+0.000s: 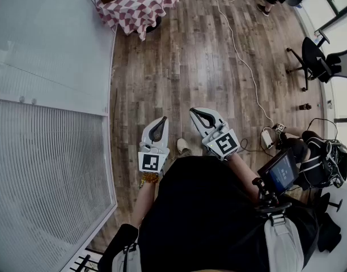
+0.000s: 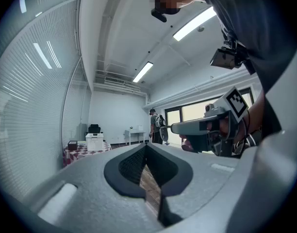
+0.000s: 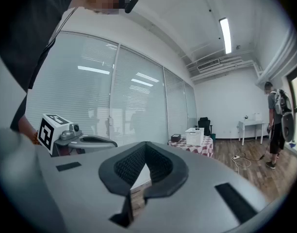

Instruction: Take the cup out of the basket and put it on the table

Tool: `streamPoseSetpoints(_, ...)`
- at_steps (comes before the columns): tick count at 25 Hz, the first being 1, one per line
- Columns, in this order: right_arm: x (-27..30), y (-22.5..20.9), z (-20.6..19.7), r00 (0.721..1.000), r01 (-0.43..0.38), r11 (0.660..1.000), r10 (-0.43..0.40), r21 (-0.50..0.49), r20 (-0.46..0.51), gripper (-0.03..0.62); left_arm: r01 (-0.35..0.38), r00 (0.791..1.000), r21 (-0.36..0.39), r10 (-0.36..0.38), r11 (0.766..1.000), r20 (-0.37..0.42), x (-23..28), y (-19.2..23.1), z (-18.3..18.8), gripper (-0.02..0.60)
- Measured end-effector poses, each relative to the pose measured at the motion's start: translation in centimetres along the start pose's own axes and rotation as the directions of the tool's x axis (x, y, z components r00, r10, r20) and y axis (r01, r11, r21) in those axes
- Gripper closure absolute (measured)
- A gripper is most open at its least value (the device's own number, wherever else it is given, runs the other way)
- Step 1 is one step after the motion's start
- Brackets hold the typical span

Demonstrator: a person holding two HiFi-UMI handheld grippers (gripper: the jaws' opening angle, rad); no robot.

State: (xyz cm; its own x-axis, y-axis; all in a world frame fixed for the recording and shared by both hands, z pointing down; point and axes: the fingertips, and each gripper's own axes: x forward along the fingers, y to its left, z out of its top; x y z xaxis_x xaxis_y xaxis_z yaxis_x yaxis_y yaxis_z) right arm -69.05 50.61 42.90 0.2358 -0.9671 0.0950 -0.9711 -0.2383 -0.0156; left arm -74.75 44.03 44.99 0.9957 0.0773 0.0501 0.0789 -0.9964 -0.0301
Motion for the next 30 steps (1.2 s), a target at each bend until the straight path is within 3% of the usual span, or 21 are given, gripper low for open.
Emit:
streamPoseSetpoints(10,0.6,0.0,-1.1,1.0,-0.022,0.999,0.022,0.034,-0.002,0.583,-0.001,1.0,-0.001,0.001,1.0,0.004,1.0,-0.5,-0.7,0.575)
streamPoseSetpoints(16,4.6,-5.5,-1.3,1.0,-0.027,0.998,0.027,0.064,0.004,0.583,-0.004,0.998,0.006,0.004,1.0,-0.062,6.1,2.4,-0.6,0.575)
streamPoseSetpoints(22,10.1,-11.4,-0.1,0.999,-0.051,0.996,0.05,0.078,0.018,0.582,-0.029,0.997,0.003,0.029,1.0,-0.074,11.6,6.4,0.1,0.575)
streamPoseSetpoints(30,13.6,-20.0,0.6,0.996,-0.085,0.992,0.082,0.093,0.035,0.583,-0.048,0.996,0.02,0.049,0.999,-0.077,21.5,8.5,1.8,0.575)
